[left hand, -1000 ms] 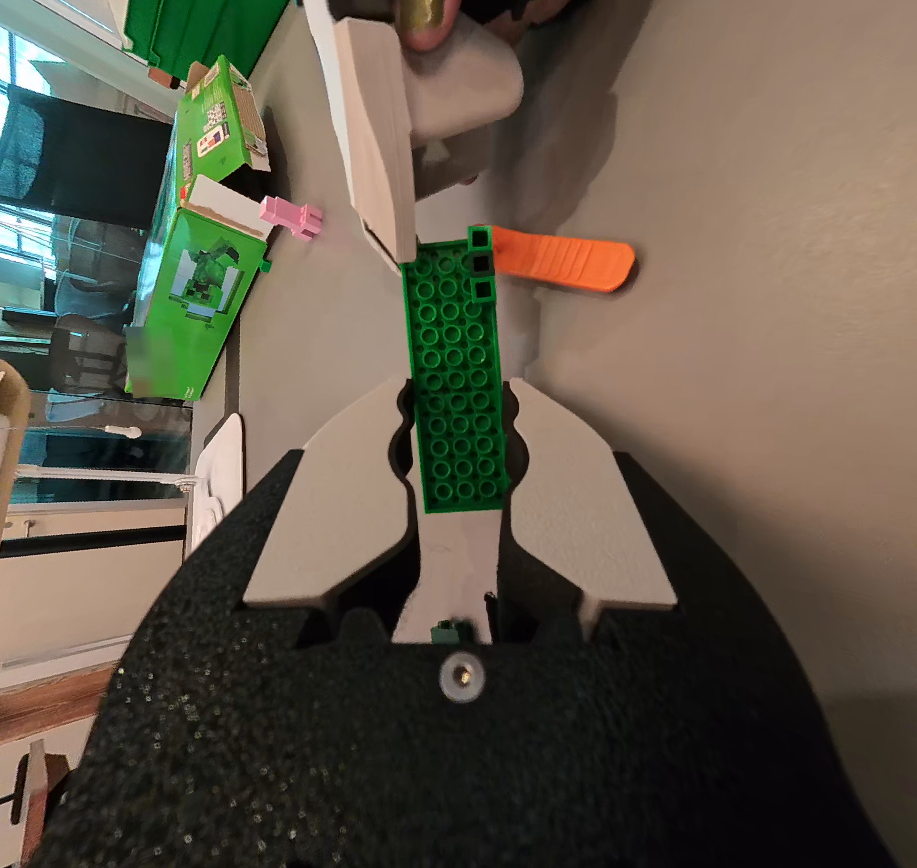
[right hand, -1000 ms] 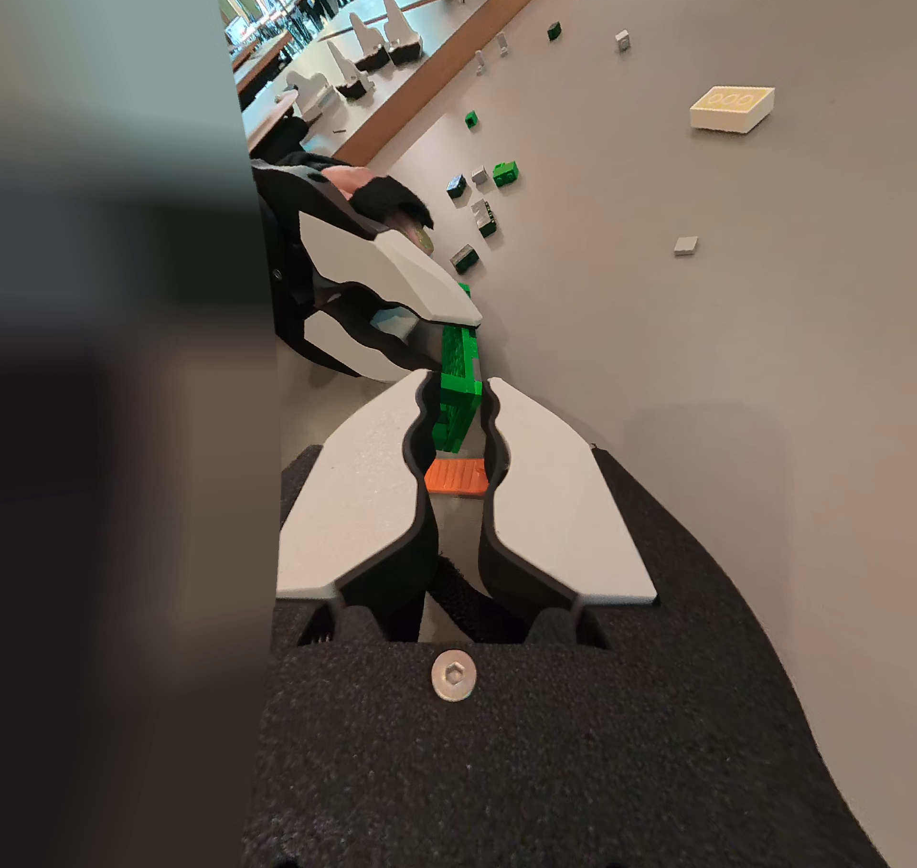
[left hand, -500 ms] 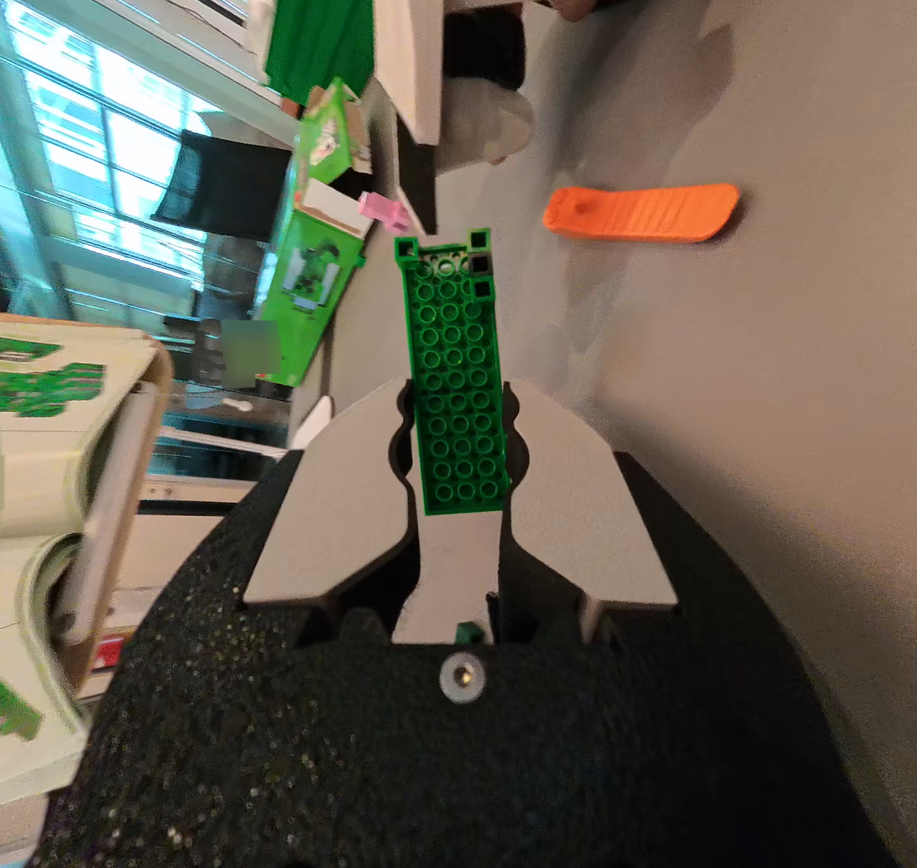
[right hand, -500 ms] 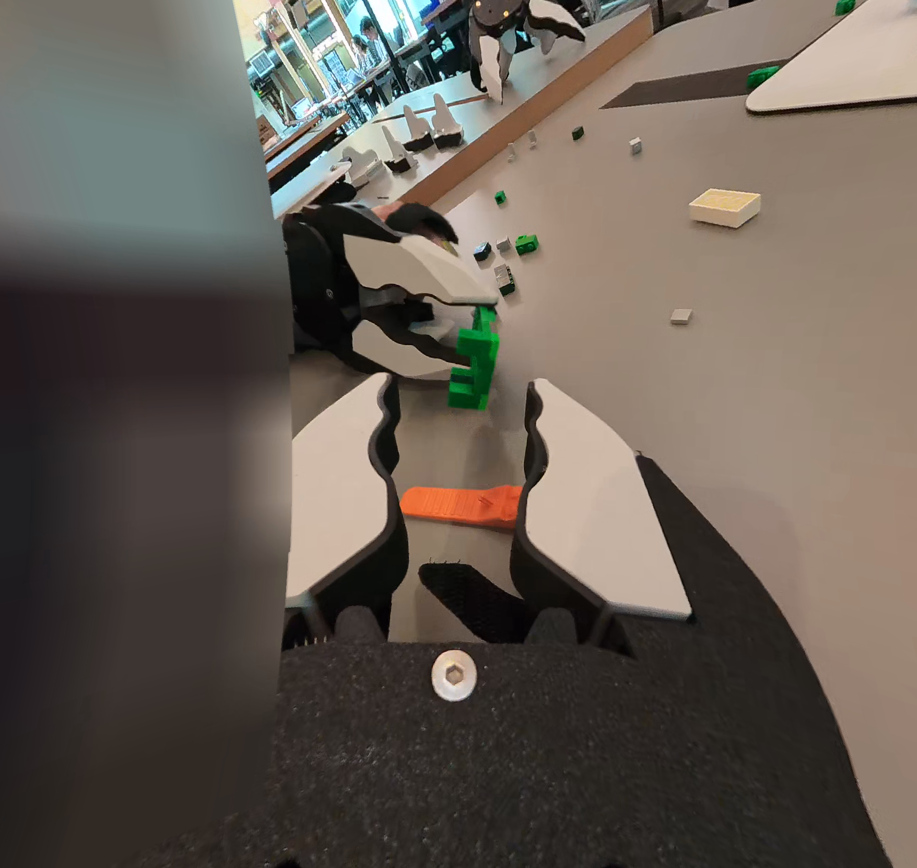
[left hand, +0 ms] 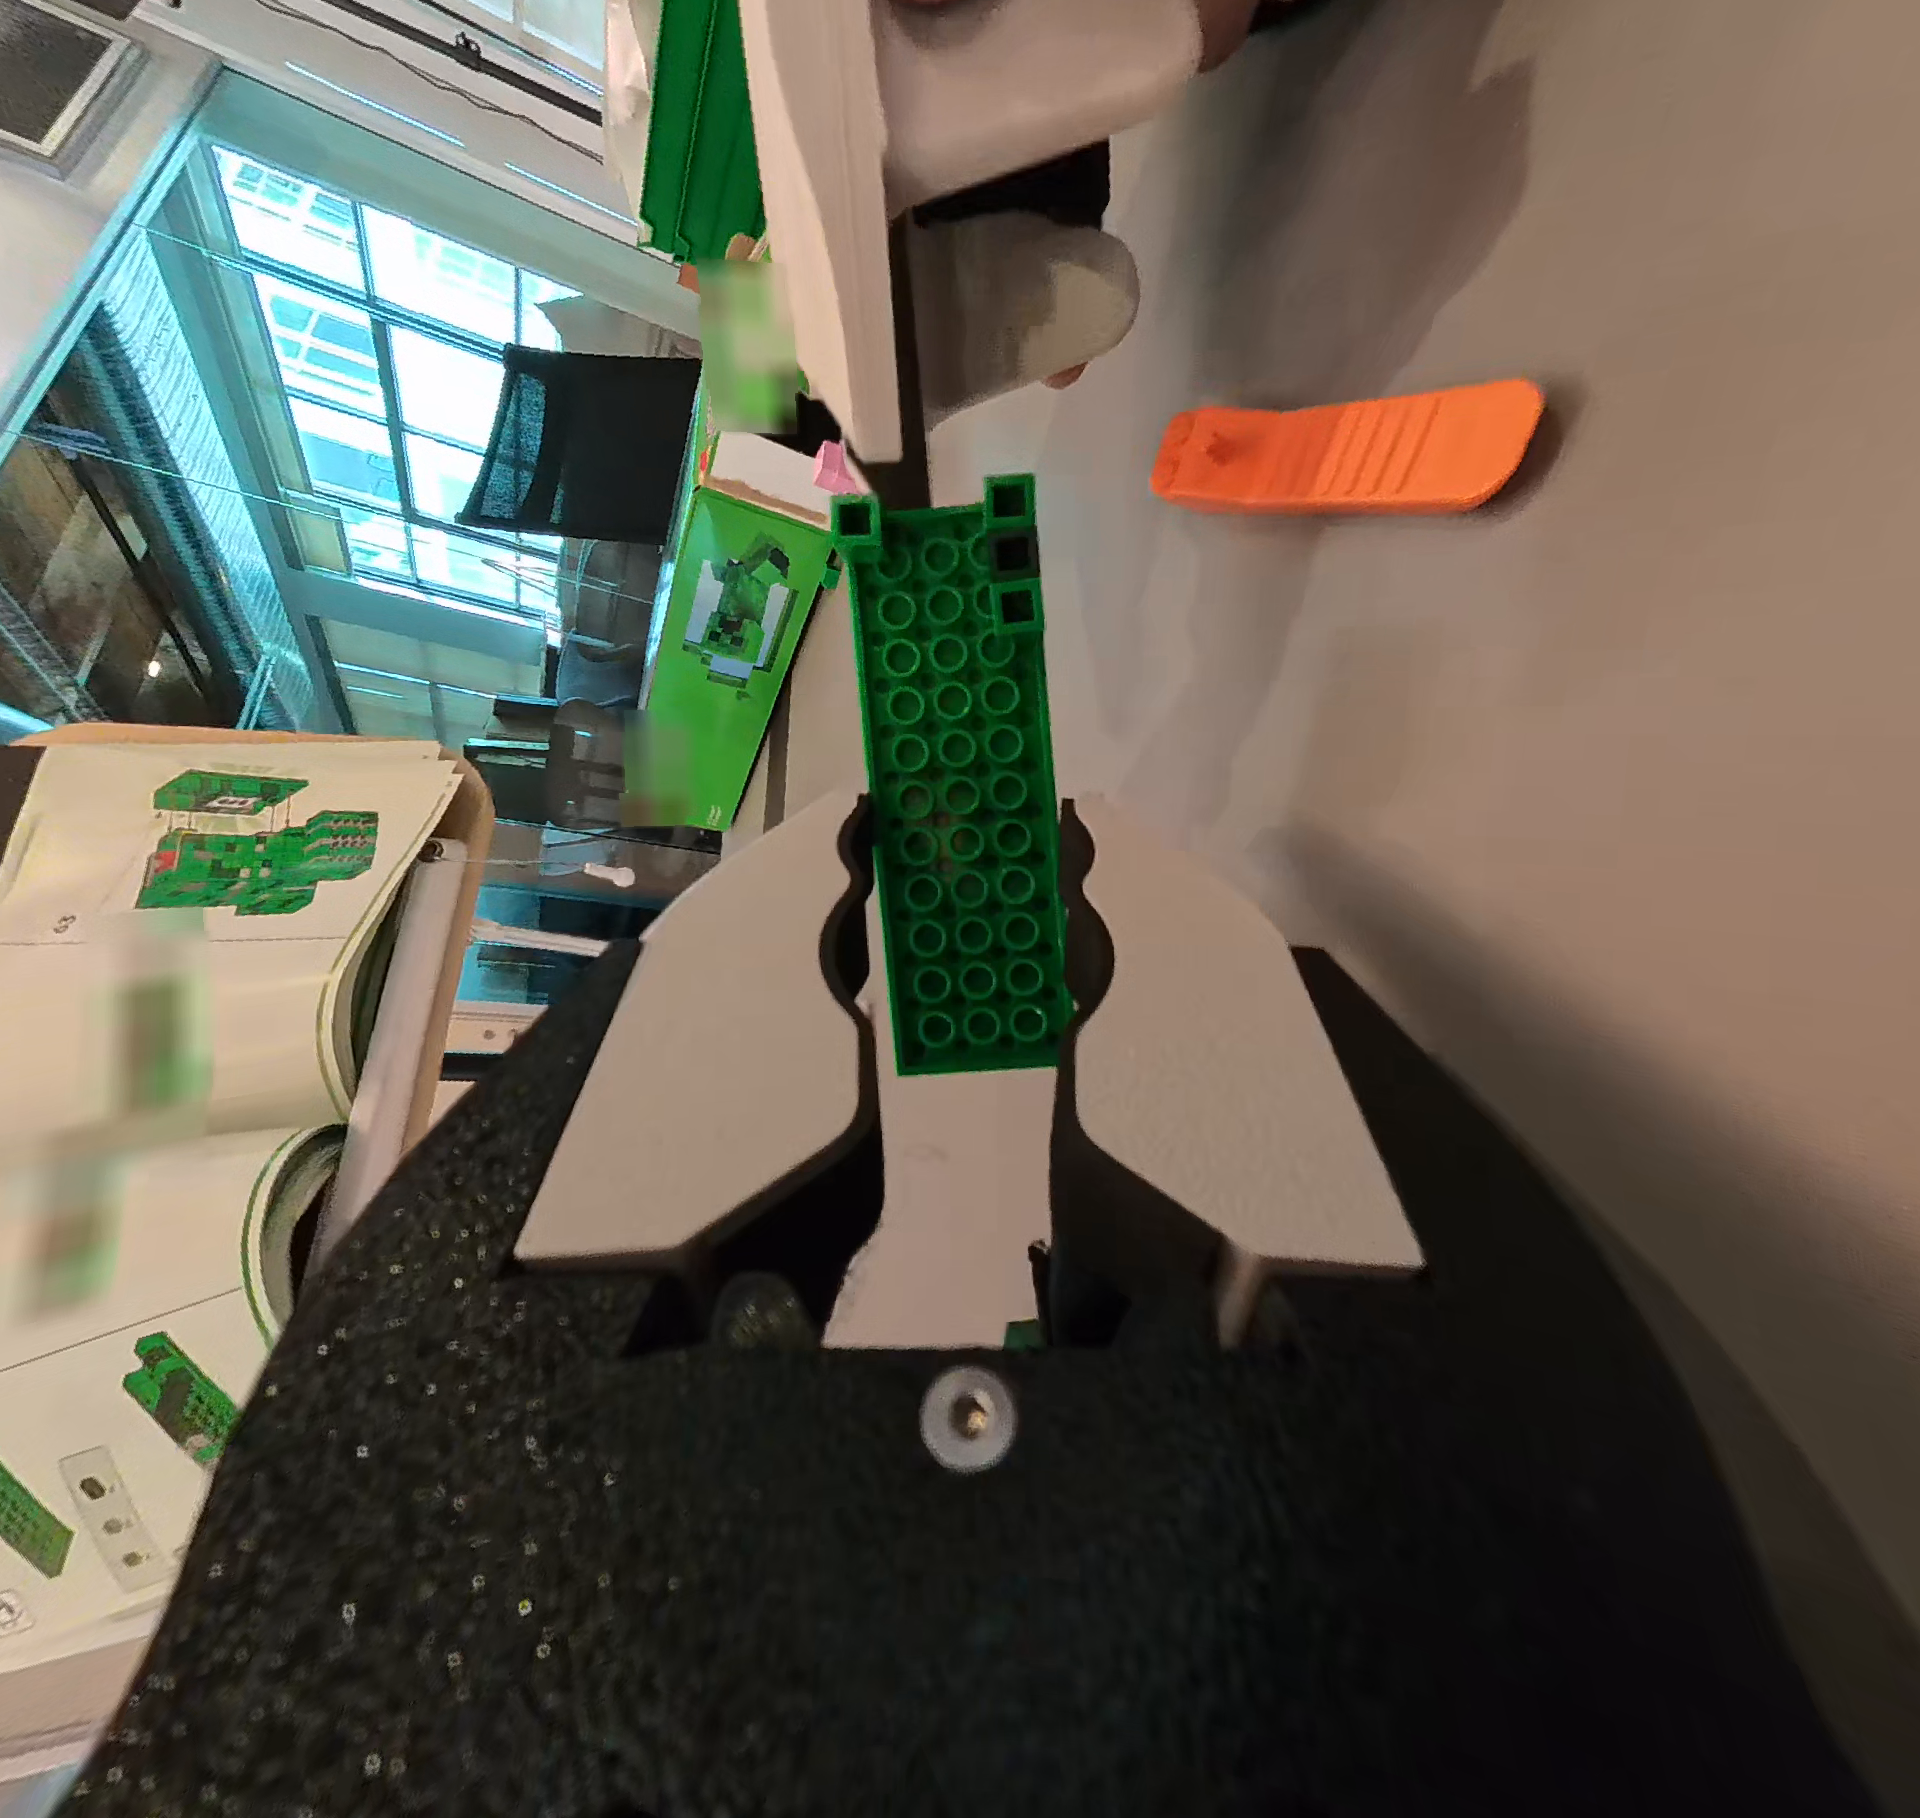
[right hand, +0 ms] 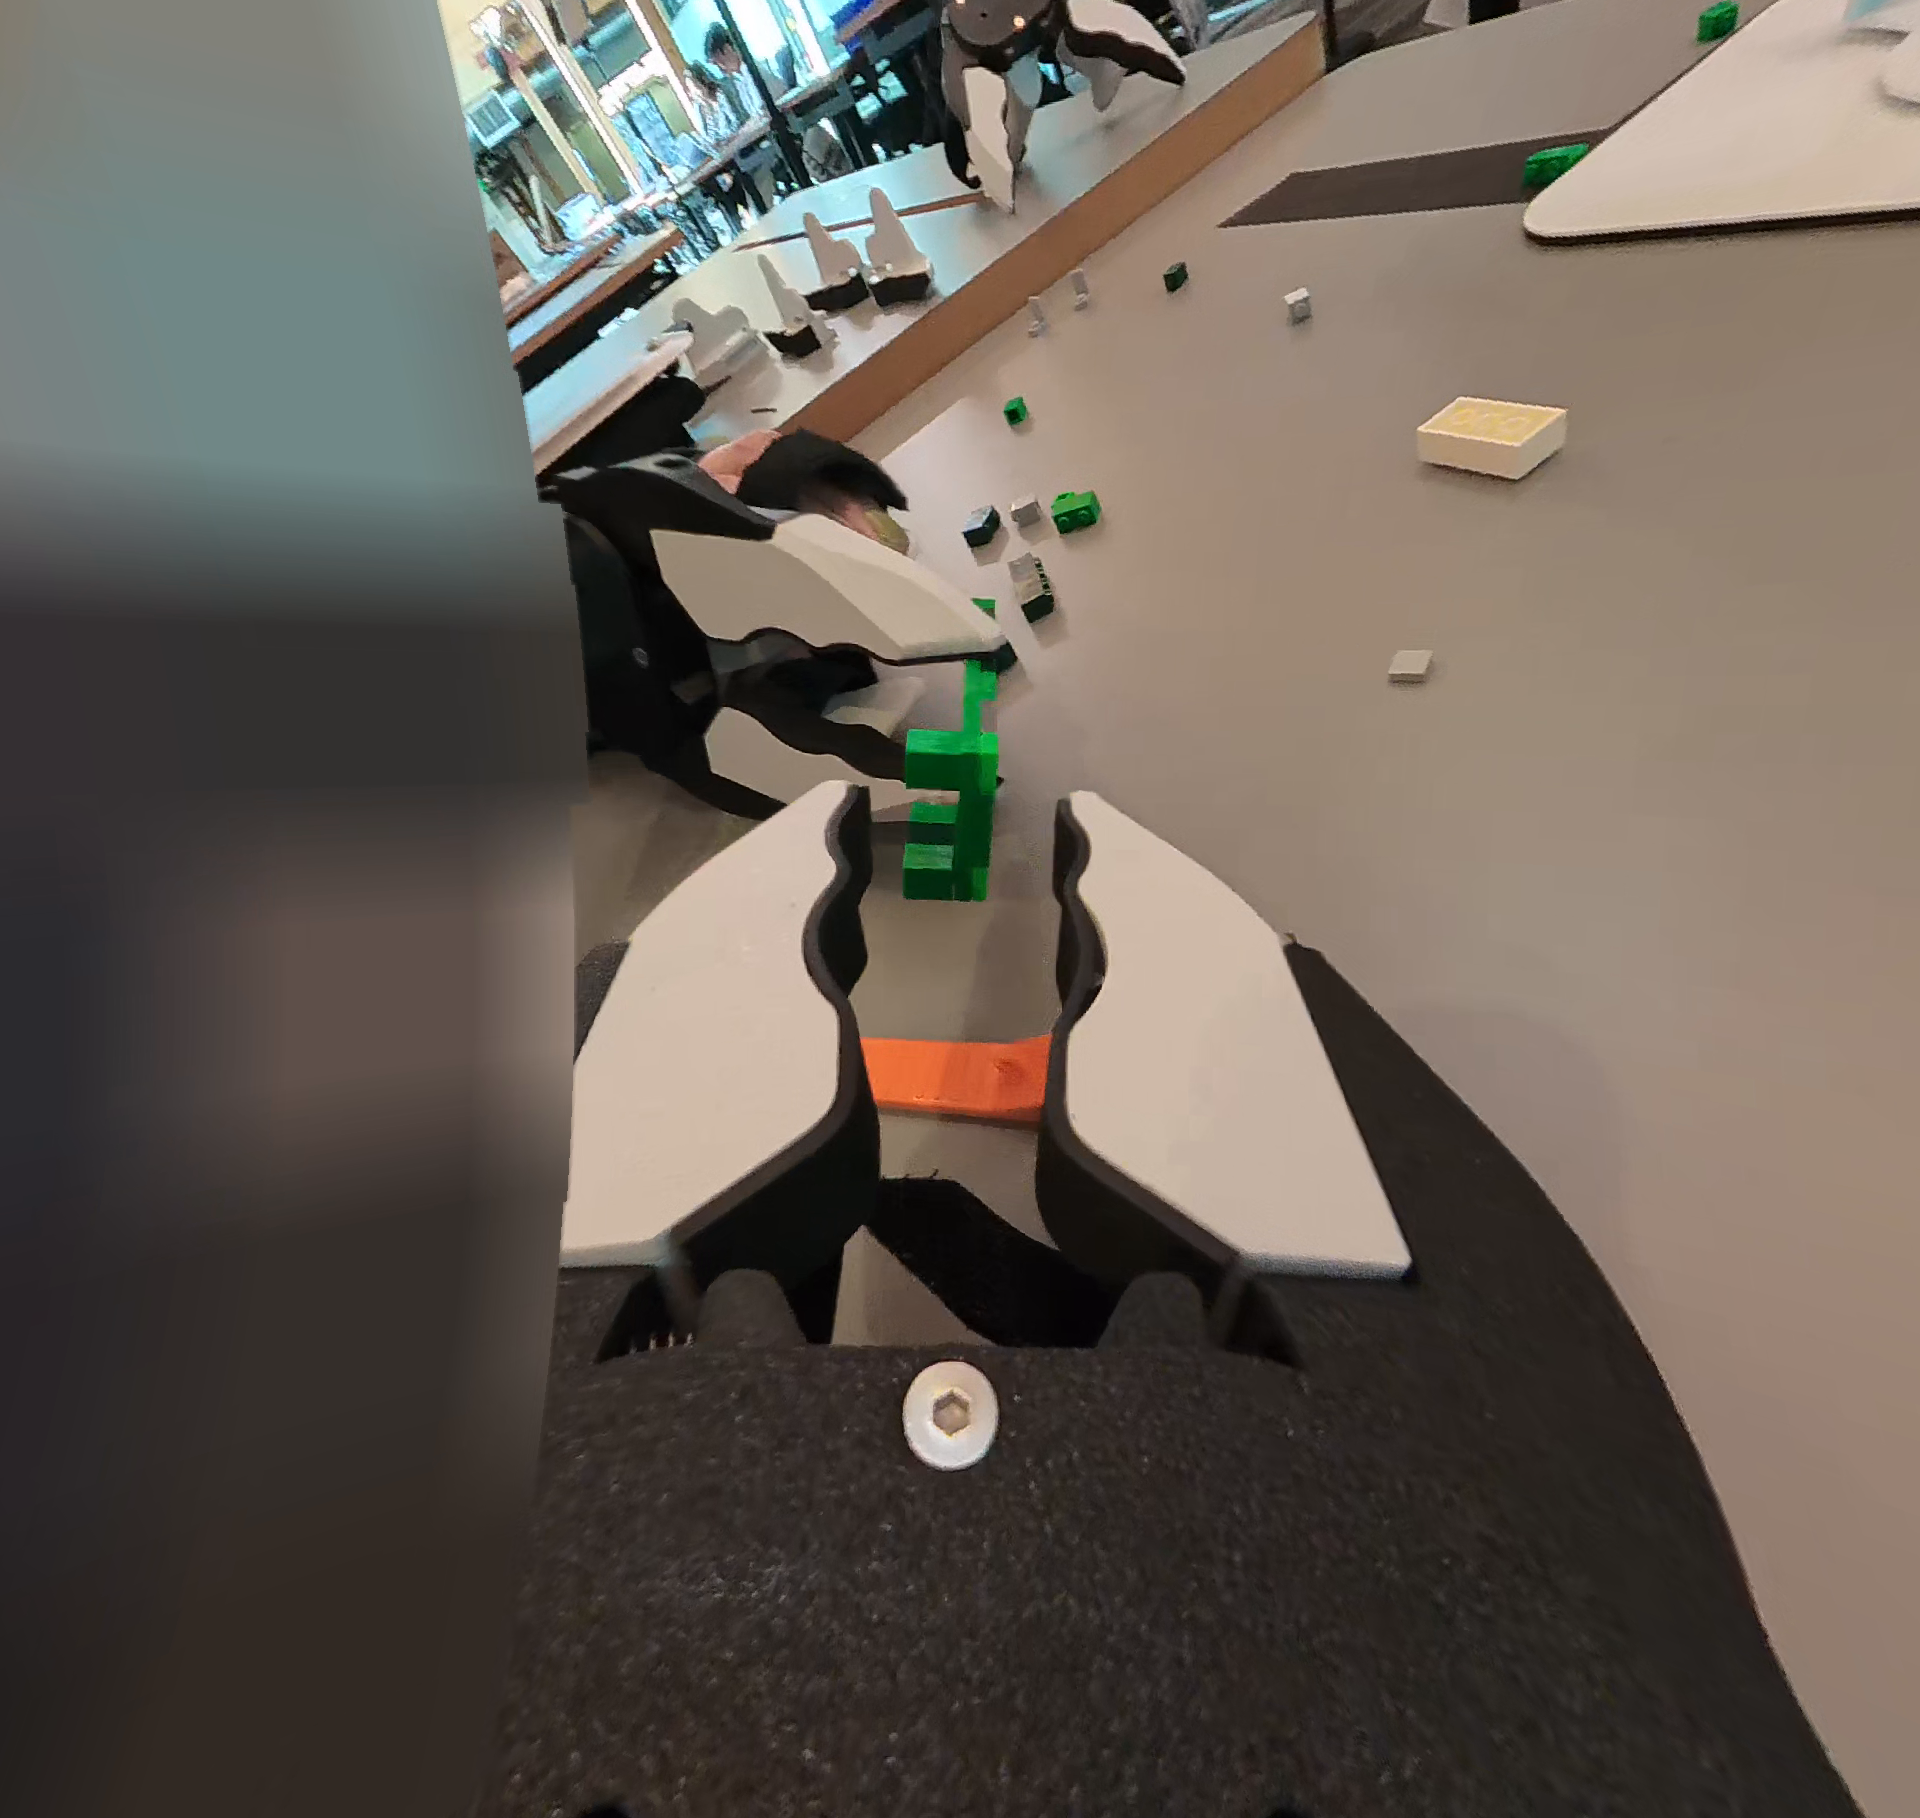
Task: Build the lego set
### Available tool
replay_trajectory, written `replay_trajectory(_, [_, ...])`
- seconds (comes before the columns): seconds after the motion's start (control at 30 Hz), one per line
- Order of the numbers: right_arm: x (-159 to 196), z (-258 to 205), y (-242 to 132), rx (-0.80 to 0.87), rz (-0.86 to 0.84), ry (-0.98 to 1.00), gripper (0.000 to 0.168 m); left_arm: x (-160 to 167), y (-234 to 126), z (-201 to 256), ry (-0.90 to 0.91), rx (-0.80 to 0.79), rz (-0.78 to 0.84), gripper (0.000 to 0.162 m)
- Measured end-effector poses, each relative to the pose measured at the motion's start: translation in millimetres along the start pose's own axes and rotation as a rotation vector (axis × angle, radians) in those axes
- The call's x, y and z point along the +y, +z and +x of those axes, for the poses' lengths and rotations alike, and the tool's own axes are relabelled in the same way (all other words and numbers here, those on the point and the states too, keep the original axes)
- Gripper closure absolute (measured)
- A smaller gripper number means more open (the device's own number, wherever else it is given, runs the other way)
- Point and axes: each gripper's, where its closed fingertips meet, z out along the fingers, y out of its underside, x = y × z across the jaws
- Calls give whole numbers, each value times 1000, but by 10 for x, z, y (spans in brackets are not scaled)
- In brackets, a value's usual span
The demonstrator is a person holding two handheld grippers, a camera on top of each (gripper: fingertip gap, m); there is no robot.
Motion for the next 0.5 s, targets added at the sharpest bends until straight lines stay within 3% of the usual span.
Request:
replay_trajectory(0.07, [28, -15, 24, 5, -23, -25, 143, -18, -5, -21, 1, -14, 8, 128])
replay_trajectory(0.13, [32, -31, 34, 0, -28, -41, 161, -46, -15, -29, -4, -17, 28, 128])
replay_trajectory(0.27, [-47, -110, 7, -15, 30, -181, 162, -112, -63, -55, -14, -33, 83, 127])
replay_trajectory(0.4, [-51, -268, -13, -33, 63, -410, 162, -166, -140, -55, -85, -28, 125, 97])
replay_trajectory(0.5, [-47, -317, -13, -53, 74, -432, 162, -153, -279, -72, -178, -41, 117, 85])
